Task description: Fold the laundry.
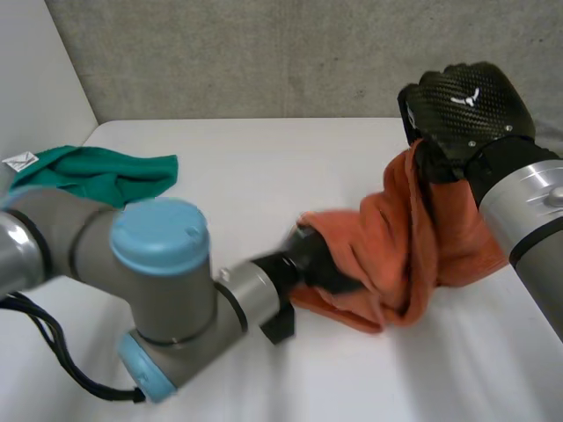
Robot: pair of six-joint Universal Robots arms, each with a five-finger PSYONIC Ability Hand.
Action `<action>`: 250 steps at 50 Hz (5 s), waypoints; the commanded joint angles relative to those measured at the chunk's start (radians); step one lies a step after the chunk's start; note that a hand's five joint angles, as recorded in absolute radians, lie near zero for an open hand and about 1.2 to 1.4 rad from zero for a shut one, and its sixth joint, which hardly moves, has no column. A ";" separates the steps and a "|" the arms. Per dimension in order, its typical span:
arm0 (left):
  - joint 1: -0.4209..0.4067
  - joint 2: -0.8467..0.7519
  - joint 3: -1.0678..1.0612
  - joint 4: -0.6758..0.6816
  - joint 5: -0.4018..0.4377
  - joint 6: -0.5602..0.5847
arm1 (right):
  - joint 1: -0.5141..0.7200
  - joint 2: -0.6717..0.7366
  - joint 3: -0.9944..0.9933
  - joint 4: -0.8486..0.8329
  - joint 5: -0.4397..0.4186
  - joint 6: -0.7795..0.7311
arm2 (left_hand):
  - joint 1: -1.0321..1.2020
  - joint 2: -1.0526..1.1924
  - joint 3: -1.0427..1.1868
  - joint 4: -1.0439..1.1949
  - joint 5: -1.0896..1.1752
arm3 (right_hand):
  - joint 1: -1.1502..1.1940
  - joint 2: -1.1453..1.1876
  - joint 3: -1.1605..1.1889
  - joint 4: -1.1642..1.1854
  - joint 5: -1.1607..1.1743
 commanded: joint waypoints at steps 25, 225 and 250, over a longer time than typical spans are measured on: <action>0.064 0.093 -0.011 -0.382 -0.197 0.887 | -0.125 0.248 -0.186 0.219 -0.047 -0.319 | 0.260 0.205 0.217 0.204 0.272 | -0.780 -0.832 -0.839 -0.846 -0.818; 0.206 0.284 -0.504 -0.054 -0.302 0.892 | 0.011 0.589 -0.144 -0.060 0.173 -0.440 | -0.703 -0.758 -0.745 -0.758 -0.691 | 0.261 0.209 0.202 0.195 0.224; 0.231 0.149 -0.504 0.123 -0.346 0.957 | 0.018 0.587 -0.094 -0.092 0.170 -0.440 | -0.621 -0.676 -0.663 -0.676 -0.609 | 0.261 0.209 0.202 0.195 0.224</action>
